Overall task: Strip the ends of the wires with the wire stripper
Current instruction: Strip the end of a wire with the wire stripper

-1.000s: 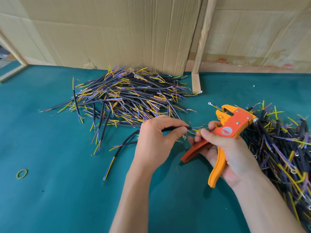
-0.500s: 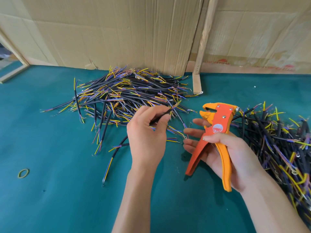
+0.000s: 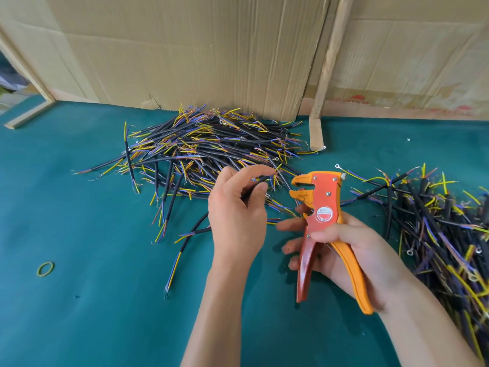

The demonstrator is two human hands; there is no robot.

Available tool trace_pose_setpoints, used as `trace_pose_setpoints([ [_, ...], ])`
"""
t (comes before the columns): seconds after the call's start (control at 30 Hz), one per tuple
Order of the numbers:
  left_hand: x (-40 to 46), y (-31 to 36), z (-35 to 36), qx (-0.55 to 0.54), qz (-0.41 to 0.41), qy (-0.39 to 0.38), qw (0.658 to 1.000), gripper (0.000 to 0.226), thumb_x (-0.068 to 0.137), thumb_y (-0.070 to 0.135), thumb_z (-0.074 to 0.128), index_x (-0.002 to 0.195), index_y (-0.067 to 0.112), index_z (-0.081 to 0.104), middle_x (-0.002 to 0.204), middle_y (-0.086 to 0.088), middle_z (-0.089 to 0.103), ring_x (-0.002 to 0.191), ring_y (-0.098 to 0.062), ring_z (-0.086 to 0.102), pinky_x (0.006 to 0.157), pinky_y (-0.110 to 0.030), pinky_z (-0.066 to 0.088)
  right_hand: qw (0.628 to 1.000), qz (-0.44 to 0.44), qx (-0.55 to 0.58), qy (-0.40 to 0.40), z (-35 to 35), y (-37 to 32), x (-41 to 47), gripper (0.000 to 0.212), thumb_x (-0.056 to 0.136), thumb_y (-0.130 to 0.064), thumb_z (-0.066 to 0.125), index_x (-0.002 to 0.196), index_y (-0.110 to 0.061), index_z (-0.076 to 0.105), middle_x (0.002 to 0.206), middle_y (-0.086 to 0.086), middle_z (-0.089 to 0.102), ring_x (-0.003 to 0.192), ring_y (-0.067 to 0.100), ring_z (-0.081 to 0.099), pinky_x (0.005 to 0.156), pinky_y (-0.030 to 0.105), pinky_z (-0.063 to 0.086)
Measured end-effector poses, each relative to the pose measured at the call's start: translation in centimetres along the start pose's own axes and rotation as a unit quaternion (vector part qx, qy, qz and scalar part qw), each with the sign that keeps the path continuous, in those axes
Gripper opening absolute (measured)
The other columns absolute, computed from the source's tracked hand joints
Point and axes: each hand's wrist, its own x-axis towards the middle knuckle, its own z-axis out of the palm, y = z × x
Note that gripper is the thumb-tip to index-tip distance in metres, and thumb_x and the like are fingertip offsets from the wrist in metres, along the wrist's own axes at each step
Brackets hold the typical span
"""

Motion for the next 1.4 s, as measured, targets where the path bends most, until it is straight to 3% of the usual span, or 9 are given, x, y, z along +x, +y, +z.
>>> trace_pose_setpoints([
  [0.13, -0.05, -0.07, 0.3, -0.009, 0.001, 0.0, 1.0, 0.035, 0.087, -0.004, 0.066, 0.095, 0.03, 0.074, 0.085, -0.001, 0.055, 0.077, -0.012, 0.058, 0.069, -0.02, 0.045, 1.0, -0.006, 0.025, -0.003, -0.09, 0.16, -0.12, 0.059, 0.069, 0.005, 0.059, 0.128, 0.0, 0.061, 0.118, 0.034, 0.067, 0.089, 0.045, 0.069, 0.078, 0.051, 0.06],
  [0.27, -0.17, -0.26, 0.53, -0.017, 0.001, -0.015, 1.0, 0.032, 0.086, -0.006, 0.064, 0.094, 0.025, 0.072, 0.086, 0.007, 0.06, 0.078, -0.006, 0.057, 0.072, -0.016, 0.042, 1.0, -0.011, -0.006, -0.02, 0.13, 0.23, 0.02, 0.049, 0.078, 0.001, 0.062, 0.125, -0.011, 0.07, 0.116, 0.031, 0.068, 0.091, 0.046, 0.069, 0.084, 0.052, 0.058],
  [0.63, -0.38, -0.15, 0.99, -0.063, -0.003, -0.028, 0.998, 0.029, 0.082, -0.011, 0.057, 0.087, 0.015, 0.071, 0.081, 0.009, 0.068, 0.078, -0.008, 0.062, 0.073, -0.016, 0.044, 0.998, -0.044, -0.033, 0.028, 0.61, 0.15, 0.11, 0.035, 0.08, -0.011, 0.07, 0.115, -0.012, 0.073, 0.098, 0.028, 0.071, 0.074, 0.038, 0.068, 0.071, 0.046, 0.059],
  [0.97, -0.23, -0.23, 0.66, -0.092, -0.033, -0.049, 0.994, 0.03, 0.081, -0.011, 0.06, 0.088, 0.014, 0.076, 0.082, 0.008, 0.074, 0.08, -0.009, 0.07, 0.075, -0.017, 0.05, 0.997, -0.03, -0.071, 0.001, 0.31, 0.04, -0.17, 0.042, 0.083, -0.011, 0.072, 0.124, -0.005, 0.066, 0.086, 0.027, 0.064, 0.07, 0.038, 0.063, 0.067, 0.047, 0.057],
  [1.4, -0.14, -0.18, 0.53, -0.112, -0.051, -0.059, 0.991, 0.028, 0.08, -0.011, 0.065, 0.086, 0.015, 0.069, 0.076, 0.007, 0.071, 0.072, -0.009, 0.065, 0.07, -0.016, 0.047, 0.999, -0.009, -0.051, -0.01, 0.42, -0.07, -0.08, 0.037, 0.084, -0.025, 0.074, 0.113, -0.004, 0.067, 0.071, 0.015, 0.053, 0.059, 0.032, 0.054, 0.057, 0.043, 0.052],
])
